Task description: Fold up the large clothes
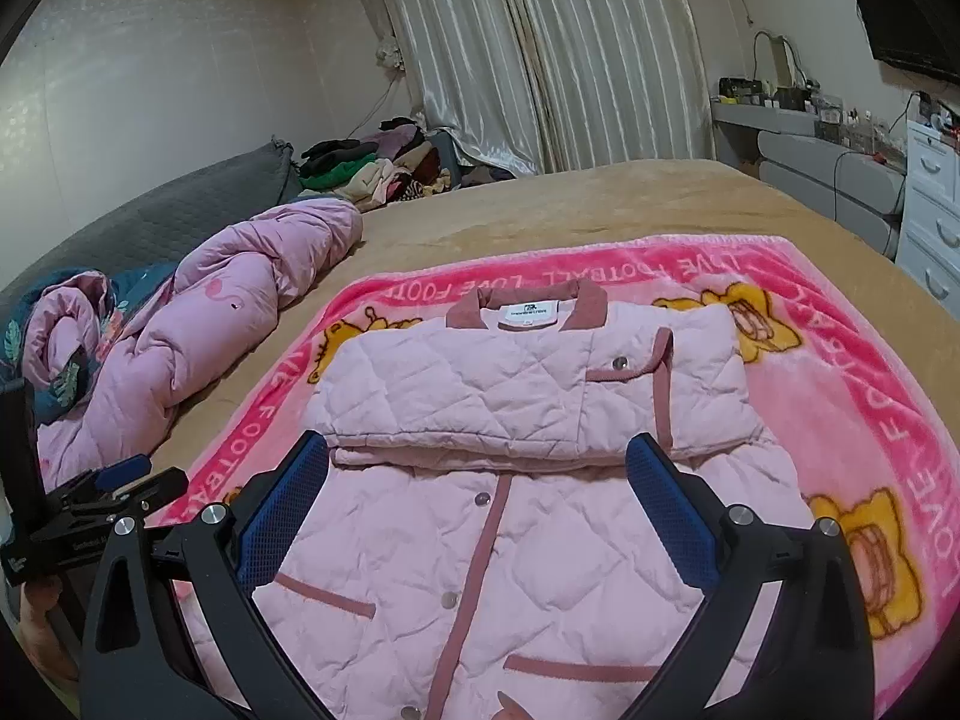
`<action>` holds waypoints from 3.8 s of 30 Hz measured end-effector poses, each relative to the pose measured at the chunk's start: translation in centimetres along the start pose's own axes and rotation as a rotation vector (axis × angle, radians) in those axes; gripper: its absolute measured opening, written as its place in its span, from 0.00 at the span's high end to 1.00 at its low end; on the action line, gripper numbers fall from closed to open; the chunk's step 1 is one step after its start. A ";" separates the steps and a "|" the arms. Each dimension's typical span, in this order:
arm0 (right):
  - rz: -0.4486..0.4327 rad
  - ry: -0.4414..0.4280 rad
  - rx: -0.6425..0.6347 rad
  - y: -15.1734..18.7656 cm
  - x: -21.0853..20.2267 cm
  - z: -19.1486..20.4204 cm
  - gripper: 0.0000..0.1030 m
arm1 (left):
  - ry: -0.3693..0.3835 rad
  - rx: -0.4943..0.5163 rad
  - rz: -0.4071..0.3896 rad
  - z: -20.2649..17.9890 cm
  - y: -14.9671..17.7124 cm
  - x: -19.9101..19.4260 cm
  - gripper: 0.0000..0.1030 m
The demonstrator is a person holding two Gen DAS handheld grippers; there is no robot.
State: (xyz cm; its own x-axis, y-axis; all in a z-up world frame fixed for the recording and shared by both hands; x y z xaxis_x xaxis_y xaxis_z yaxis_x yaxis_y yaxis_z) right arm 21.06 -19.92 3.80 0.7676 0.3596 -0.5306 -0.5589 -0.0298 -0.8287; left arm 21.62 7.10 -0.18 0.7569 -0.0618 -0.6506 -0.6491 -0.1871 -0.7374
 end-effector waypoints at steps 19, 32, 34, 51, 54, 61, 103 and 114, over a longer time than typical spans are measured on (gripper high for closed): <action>0.042 -0.009 0.015 3.6 -2.1 -1.9 0.04 | -0.055 0.060 0.056 -1.0 4.5 -0.8 0.09; 0.103 -0.017 0.008 6.8 -3.2 -3.4 0.04 | -0.108 0.069 0.097 -0.3 7.0 -1.4 0.09; 0.115 -0.017 0.008 7.3 -3.3 -3.6 0.04 | -0.114 0.068 0.104 -0.1 7.3 -1.4 0.09; 0.190 0.035 0.025 10.8 -4.3 -6.9 0.04 | -0.198 0.050 0.170 2.9 11.0 -1.1 0.09; 0.197 0.041 0.024 11.2 -4.3 -7.3 0.04 | -0.207 0.037 0.181 3.7 11.6 -1.0 0.09; 0.215 0.046 0.024 12.1 -4.2 -7.7 0.04 | -0.229 -0.009 0.207 6.0 12.6 -1.1 0.09; 0.366 0.143 0.043 20.7 -8.7 -14.6 0.04 | -0.131 -0.251 0.342 11.7 17.5 0.9 0.38; 0.463 0.089 0.043 23.3 -9.6 -14.6 0.04 | -0.060 -0.181 0.261 8.1 14.7 -0.9 0.87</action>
State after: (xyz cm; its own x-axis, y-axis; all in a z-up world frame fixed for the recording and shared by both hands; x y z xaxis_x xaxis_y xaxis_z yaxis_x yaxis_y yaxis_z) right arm 5.26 -37.72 -13.05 0.4577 0.2360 -0.8572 -0.8597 -0.1284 -0.4944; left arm 10.80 12.37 -11.96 0.5578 -0.0740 -0.8267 -0.7923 -0.3441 -0.5038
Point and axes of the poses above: each gripper's, at about its wrist camera, not at the fingertips, and x roughly the way its jaws point, z to its left, y to its underside, the point moved 9 cm from there along x, roughly the way its jaws point, and after that the axes turned 5 degrees about -x, right-handed, at the moved point
